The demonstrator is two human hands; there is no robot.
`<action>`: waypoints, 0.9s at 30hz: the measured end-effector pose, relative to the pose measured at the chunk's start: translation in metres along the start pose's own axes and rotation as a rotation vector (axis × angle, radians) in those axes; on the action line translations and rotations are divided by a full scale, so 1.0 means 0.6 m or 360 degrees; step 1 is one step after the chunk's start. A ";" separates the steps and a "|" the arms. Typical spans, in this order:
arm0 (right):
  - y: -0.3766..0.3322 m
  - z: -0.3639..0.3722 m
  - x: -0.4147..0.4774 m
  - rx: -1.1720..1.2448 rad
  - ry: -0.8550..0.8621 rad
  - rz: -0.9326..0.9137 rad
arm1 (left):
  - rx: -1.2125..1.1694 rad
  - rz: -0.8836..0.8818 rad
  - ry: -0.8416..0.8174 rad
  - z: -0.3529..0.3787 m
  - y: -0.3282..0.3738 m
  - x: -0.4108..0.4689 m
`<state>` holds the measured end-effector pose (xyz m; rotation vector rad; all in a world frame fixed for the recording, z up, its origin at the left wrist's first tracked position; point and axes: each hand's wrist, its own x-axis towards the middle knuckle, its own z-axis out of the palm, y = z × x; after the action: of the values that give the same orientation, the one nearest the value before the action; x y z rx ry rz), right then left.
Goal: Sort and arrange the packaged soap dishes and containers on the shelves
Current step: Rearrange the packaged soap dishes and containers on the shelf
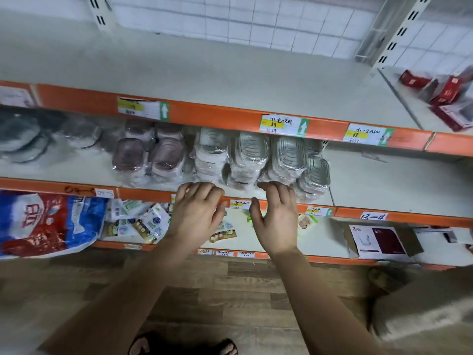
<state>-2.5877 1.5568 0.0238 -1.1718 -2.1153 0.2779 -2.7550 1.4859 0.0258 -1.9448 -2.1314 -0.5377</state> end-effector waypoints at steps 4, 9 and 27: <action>-0.097 -0.002 0.018 0.0037 -0.0059 -0.0047 | 0.0045 -0.0087 0.0098 -0.078 -0.061 -0.017; -0.257 0.039 0.056 0.0110 -0.0060 -0.0252 | 0.0155 -0.0218 0.0245 -0.175 -0.184 -0.044; -0.879 0.365 0.091 0.0557 -0.0051 -0.0705 | 0.0494 -0.0632 0.0453 -0.483 -0.752 -0.262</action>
<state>-3.1009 1.3313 0.1450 -0.4861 -2.1758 0.4389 -3.2105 1.1971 0.1718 -1.2126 -2.2550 -0.4777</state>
